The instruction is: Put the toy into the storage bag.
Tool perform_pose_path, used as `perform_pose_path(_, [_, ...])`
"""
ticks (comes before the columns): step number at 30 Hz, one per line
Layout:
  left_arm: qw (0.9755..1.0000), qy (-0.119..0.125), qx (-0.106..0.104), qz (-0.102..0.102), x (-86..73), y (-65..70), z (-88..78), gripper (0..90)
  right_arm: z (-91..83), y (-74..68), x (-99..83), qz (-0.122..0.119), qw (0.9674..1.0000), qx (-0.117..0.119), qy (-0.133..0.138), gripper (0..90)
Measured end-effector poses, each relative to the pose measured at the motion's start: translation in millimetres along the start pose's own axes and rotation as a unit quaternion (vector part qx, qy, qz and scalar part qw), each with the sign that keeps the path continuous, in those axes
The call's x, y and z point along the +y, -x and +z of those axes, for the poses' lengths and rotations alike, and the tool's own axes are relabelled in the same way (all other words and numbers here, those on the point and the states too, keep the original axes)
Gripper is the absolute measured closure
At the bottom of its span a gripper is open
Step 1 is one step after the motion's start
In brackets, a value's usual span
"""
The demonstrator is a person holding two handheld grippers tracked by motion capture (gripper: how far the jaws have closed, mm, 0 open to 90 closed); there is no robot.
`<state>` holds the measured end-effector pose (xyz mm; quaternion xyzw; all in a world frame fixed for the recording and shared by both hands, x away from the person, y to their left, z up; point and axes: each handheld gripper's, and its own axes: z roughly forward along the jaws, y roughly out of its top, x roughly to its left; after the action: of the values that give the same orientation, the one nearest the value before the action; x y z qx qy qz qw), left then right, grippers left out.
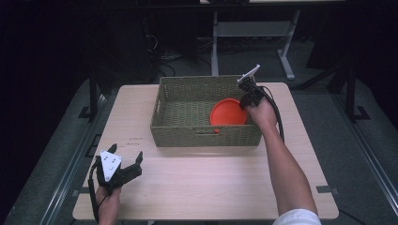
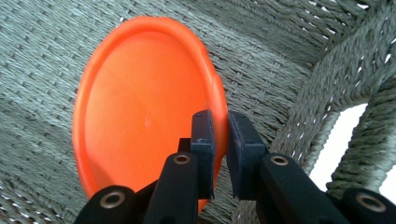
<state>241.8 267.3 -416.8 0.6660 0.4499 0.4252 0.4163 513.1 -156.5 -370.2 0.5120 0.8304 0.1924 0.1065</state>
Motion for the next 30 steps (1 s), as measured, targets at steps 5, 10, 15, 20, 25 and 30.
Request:
perform_pose_path(5, [1.0000, 0.001, 0.001, -0.004, -0.2, -0.6, -0.2, 12.7, 1.8, 0.1, -0.7, 0.000, 1.0000, -0.006, -0.008, 80.7])
perform_pose_path(10, [1.0000, 0.003, 0.000, -0.004, 0.0, 0.0, -0.1, 12.7, 1.4, -1.2, -0.3, -0.001, 0.9999, -0.009, -0.007, 80.6])
perform_pose_path(15, [1.0000, 0.002, 0.001, -0.004, 0.2, 0.2, 0.0, 12.7, -0.6, -2.8, 0.0, -0.006, 0.9999, -0.011, -0.004, 80.2])
perform_pose_path(20, [1.0000, 0.001, -0.001, -0.001, 0.5, 0.8, 0.4, 12.7, 0.5, -0.9, -0.8, 0.001, 0.9998, -0.020, -0.010, 79.6])
perform_pose_path(25, [1.0000, 0.001, -0.001, -0.005, 0.6, 0.7, 1.7, 12.7, -4.6, 0.4, -1.8, 0.008, 0.9999, -0.010, 0.002, 80.1])
perform_pose_path(30, [1.0000, -0.001, -0.006, 0.001, 1.6, 2.5, 3.0, 12.7, -6.3, -0.7, -3.4, 0.012, 0.9998, 0.013, 0.005, 75.7])
